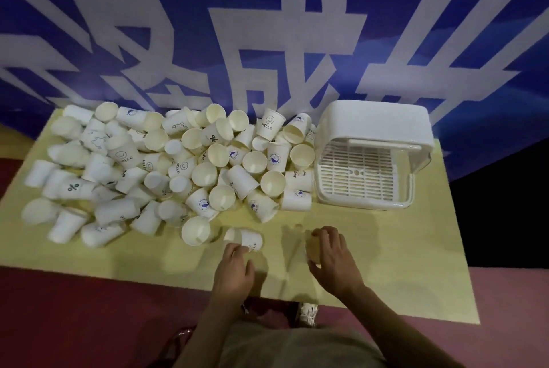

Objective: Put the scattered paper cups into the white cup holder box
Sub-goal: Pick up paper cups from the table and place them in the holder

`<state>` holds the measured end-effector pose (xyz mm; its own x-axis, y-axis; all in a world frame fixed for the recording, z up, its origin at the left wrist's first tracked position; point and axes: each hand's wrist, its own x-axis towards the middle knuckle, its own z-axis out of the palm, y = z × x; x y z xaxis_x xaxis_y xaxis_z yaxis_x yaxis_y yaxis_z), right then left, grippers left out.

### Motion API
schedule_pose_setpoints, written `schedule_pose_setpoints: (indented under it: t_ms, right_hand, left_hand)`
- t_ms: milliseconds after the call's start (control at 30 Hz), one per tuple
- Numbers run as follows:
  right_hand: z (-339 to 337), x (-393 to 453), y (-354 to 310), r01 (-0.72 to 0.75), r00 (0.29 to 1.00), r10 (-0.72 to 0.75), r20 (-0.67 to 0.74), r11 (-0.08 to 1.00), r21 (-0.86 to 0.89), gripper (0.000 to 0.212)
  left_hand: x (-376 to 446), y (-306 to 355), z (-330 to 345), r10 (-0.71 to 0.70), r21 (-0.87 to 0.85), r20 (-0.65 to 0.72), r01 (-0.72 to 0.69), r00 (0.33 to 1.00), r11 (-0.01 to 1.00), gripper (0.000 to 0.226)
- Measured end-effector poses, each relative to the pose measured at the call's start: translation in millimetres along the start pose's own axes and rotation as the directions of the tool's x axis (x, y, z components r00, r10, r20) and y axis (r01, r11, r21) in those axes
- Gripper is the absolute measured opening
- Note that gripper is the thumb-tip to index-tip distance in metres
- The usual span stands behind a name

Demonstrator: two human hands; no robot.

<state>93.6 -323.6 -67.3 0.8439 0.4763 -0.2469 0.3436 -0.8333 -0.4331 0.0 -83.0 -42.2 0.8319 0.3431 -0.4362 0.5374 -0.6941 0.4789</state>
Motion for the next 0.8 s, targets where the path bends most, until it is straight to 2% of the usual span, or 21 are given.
schedule_pose_setpoints:
  t_ms: [100,200,267,300,400,433,600,667,800]
  right_hand:
    - [-8.9,2.6,18.5,0.046,0.992,-0.032,0.123,0.993,-0.111,0.080]
    - [-16.2,-1.6,31.7,0.102,0.980,-0.076,0.184,0.985,-0.137,0.072]
    - [-20.4,-1.7,38.0,0.144,0.972,-0.117,0.203,0.981,-0.128,0.070]
    - [-22.0,-0.9,40.3,0.161,0.968,-0.132,0.213,0.979,-0.124,0.070]
    - [-27.0,1.4,42.7,0.194,0.959,-0.160,0.235,0.973,-0.126,0.070]
    - [-28.9,1.7,43.5,0.203,0.956,-0.168,0.240,0.970,-0.131,0.070]
    - [-36.8,3.7,44.4,0.246,0.946,-0.204,0.252,0.958,-0.149,0.070]
    - [-41.0,6.1,43.6,0.257,0.947,-0.217,0.237,0.955,-0.151,0.072]
    - [-55.4,14.2,45.6,0.254,0.955,-0.227,0.191,0.958,-0.133,0.075]
  left_hand:
    - [-12.1,11.3,24.3,-0.021,0.003,-0.058,0.022,0.998,1.000,0.032]
    - [-22.5,19.3,50.3,-0.005,0.029,-0.117,0.009,0.993,1.000,0.046]
    - [-26.1,28.9,59.8,-0.027,0.048,-0.050,0.030,0.998,0.998,0.054]
    - [-26.7,31.6,62.4,-0.041,0.039,-0.023,0.041,0.999,0.998,0.053]
    - [-26.0,36.0,61.3,-0.050,-0.010,-0.050,0.050,0.997,0.999,0.029]
    - [-26.1,38.9,59.1,-0.070,-0.024,-0.055,0.069,0.996,0.997,0.030]
    - [-20.5,46.2,49.9,-0.097,-0.057,-0.228,0.086,0.969,0.995,0.072]
    - [-12.8,45.9,48.7,-0.112,-0.066,-0.170,0.102,0.979,0.993,0.086]
    - [0.8,51.2,47.4,-0.150,-0.027,-0.080,0.149,0.985,0.989,0.090]
